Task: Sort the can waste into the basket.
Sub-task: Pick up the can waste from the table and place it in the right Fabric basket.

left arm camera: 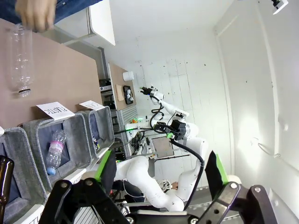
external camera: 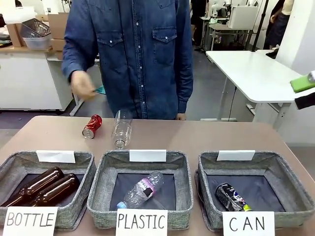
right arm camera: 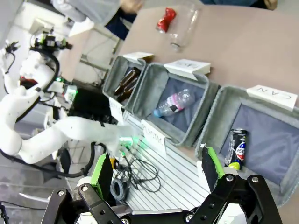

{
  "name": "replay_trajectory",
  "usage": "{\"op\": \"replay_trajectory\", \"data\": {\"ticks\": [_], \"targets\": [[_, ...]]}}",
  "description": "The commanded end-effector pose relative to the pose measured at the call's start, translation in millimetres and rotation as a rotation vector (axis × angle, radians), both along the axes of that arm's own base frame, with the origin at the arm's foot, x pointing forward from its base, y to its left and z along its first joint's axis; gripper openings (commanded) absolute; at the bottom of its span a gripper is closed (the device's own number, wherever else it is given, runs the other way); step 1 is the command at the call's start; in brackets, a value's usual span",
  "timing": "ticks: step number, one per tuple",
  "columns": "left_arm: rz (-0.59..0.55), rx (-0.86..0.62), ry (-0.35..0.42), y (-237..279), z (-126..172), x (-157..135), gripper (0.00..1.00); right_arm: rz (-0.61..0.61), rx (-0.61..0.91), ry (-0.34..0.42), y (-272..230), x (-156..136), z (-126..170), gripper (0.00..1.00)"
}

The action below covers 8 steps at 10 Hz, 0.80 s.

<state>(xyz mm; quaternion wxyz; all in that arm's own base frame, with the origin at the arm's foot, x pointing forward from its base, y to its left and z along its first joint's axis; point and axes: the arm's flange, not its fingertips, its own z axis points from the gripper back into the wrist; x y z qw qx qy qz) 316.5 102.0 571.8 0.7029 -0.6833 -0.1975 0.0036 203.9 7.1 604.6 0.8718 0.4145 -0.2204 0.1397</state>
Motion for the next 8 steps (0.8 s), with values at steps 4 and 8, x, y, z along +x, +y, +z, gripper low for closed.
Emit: {"op": "replay_trajectory", "data": {"ticks": [4,8], "targets": [[0.022,0.276,-0.048,-14.9,14.6,26.2,1.00,0.017,-0.006,-0.016,-6.0,0.9,0.1,1.00],[0.063,1.200,-0.175,-130.6,-32.5,114.5,1.00,0.017,-0.006,-0.016,-6.0,0.9,0.1,1.00]]}}
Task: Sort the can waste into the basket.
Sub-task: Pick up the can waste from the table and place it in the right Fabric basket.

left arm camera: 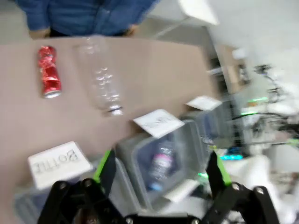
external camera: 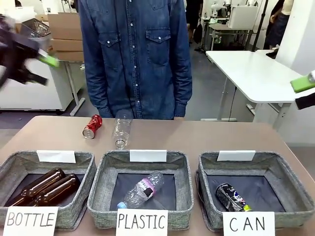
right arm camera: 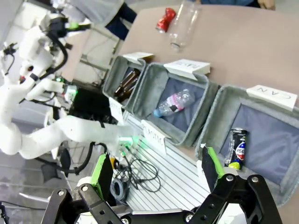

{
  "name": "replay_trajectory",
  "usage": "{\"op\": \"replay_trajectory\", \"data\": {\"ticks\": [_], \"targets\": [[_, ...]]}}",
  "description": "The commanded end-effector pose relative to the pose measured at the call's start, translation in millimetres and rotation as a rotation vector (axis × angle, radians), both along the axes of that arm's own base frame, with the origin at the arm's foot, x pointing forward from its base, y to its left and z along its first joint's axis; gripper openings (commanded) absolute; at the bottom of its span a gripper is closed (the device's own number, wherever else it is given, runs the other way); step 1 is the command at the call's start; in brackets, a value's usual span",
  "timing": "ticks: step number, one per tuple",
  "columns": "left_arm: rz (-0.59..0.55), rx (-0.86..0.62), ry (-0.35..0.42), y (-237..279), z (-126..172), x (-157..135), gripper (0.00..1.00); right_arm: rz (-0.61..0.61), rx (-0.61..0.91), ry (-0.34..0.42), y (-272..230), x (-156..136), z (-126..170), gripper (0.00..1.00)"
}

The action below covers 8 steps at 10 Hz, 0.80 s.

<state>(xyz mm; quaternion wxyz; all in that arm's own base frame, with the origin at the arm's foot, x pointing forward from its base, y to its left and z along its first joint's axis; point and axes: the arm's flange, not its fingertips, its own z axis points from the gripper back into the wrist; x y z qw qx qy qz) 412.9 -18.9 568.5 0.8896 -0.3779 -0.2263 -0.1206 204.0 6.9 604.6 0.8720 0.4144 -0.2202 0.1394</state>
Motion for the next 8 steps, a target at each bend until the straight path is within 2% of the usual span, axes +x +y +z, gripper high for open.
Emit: {"op": "replay_trajectory", "data": {"ticks": [1,2,3,4,5,7,8], "targets": [[0.158,0.588,-0.134,-30.4,-49.8,33.3,1.00,0.018,-0.006,-0.016,-5.7,0.9,0.1,1.00],[0.118,0.678,-0.106,-45.0,-73.0,48.5,1.00,0.018,-0.006,-0.016,-5.7,0.9,0.1,1.00],[0.072,0.758,-0.024,-51.7,-92.7,62.5,1.00,0.018,-0.006,-0.016,-5.7,0.9,0.1,1.00],[0.180,0.727,0.091,-56.5,-113.1,88.5,1.00,0.018,-0.006,-0.016,-5.7,0.9,0.1,1.00],[-0.003,0.491,-0.128,-61.0,-75.9,46.8,1.00,0.018,-0.006,-0.016,-5.7,0.9,0.1,1.00],[-0.003,0.491,-0.128,-61.0,-75.9,46.8,1.00,0.018,-0.006,-0.016,-5.7,0.9,0.1,1.00],[0.040,0.588,-0.097,-65.0,-105.8,65.3,1.00,0.018,-0.006,-0.016,-5.7,0.9,0.1,1.00]]}}
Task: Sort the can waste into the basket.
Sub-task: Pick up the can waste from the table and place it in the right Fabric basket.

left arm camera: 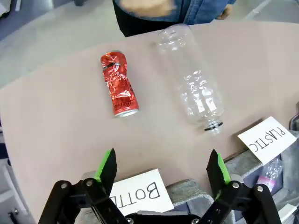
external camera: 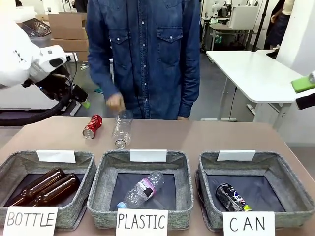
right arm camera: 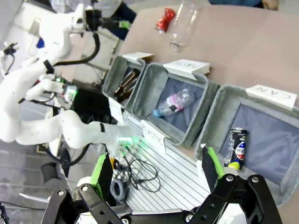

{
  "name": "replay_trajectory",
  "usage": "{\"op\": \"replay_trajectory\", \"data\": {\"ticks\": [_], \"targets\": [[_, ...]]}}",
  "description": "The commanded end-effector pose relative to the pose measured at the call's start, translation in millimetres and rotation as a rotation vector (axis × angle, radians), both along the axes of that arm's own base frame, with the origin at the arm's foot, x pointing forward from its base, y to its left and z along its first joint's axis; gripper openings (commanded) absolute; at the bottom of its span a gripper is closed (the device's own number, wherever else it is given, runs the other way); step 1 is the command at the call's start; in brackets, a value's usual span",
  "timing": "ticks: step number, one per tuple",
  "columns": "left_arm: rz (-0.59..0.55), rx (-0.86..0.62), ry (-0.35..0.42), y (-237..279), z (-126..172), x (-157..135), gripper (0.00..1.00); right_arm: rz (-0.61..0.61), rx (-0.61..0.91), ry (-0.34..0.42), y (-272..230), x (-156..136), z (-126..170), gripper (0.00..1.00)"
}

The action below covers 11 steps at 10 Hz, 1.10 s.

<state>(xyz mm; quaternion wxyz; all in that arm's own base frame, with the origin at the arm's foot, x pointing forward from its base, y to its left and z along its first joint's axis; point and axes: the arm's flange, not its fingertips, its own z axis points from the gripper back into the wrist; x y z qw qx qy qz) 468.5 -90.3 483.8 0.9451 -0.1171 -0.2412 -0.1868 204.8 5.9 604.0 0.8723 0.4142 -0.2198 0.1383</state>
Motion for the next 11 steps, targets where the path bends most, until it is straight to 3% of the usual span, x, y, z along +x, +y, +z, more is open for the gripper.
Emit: {"op": "replay_trajectory", "data": {"ticks": [1,4,5,7,8,9,11], "targets": [[0.144,0.121,0.015,1.1,-37.7,40.3,1.00,0.020,-0.006,-0.018,-4.8,0.1,0.7,1.00],[0.114,0.097,0.070,6.9,-63.5,87.6,1.00,0.020,-0.006,-0.018,-4.8,0.1,0.7,1.00],[-0.017,0.006,0.128,17.8,-64.6,91.3,1.00,0.020,-0.006,-0.018,-4.8,0.1,0.7,1.00],[-0.016,-0.112,0.162,100.7,-39.4,69.0,1.00,0.020,-0.006,-0.018,-4.8,0.1,0.7,1.00],[0.042,-0.197,0.156,150.4,-31.2,52.5,1.00,0.020,-0.006,-0.018,-4.8,0.1,0.7,1.00],[0.101,-0.258,0.150,198.4,-29.7,36.8,1.00,0.020,-0.006,-0.018,-4.8,0.1,0.7,1.00],[0.092,-0.426,0.123,256.0,-34.1,9.8,1.00,0.020,-0.006,-0.018,-4.8,0.1,0.7,1.00]]}}
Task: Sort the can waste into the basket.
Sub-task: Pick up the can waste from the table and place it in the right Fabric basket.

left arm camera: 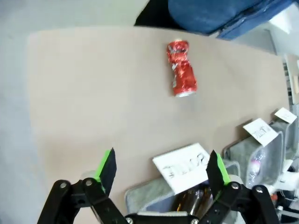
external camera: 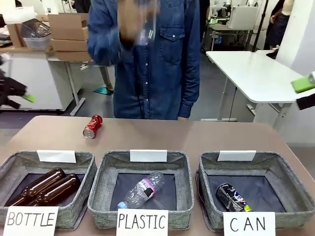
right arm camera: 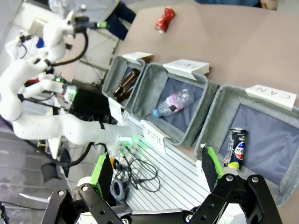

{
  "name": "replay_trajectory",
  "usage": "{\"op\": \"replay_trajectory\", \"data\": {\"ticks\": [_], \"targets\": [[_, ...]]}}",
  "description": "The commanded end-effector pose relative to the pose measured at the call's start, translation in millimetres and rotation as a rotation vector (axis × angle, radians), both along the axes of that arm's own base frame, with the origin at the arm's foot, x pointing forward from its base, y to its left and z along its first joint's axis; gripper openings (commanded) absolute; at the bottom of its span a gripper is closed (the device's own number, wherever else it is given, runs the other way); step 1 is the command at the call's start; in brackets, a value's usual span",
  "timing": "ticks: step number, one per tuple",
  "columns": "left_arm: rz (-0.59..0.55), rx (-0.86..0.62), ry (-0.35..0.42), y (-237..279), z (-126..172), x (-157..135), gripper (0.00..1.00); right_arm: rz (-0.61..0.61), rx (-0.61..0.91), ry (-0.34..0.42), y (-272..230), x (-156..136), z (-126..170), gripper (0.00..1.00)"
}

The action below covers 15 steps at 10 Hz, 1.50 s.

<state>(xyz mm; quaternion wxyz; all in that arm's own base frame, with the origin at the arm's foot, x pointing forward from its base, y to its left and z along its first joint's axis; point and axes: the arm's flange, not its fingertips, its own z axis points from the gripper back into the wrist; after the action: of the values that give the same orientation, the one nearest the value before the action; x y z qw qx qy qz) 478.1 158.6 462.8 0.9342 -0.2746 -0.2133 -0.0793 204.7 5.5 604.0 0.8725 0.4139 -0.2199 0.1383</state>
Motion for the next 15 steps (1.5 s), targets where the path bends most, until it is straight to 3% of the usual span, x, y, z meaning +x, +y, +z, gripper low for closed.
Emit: {"op": "replay_trajectory", "data": {"ticks": [1,2,3,9,11,13,15], "targets": [[0.012,-0.154,-0.041,19.9,-14.4,-10.0,1.00,0.020,-0.005,-0.018,-4.3,0.2,0.7,1.00],[0.033,-0.173,-0.014,22.0,-15.2,-13.3,1.00,0.020,-0.005,-0.018,-4.3,0.2,0.7,1.00],[0.023,-0.071,-0.010,28.4,-4.9,-15.3,1.00,0.020,-0.005,-0.018,-4.3,0.2,0.7,1.00],[0.021,-0.096,-0.013,27.8,-6.2,-13.7,1.00,0.020,-0.005,-0.018,-4.3,0.2,0.7,1.00],[-0.060,-0.085,-0.061,-14.2,-5.2,-6.6,1.00,0.020,-0.005,-0.018,-4.3,0.2,0.7,1.00],[-0.081,-0.025,-0.033,-46.7,-2.4,9.3,1.00,0.020,-0.005,-0.018,-4.3,0.2,0.7,1.00],[-0.064,-0.060,0.022,-16.8,-4.2,14.2,1.00,0.020,-0.005,-0.018,-4.3,0.2,0.7,1.00]]}}
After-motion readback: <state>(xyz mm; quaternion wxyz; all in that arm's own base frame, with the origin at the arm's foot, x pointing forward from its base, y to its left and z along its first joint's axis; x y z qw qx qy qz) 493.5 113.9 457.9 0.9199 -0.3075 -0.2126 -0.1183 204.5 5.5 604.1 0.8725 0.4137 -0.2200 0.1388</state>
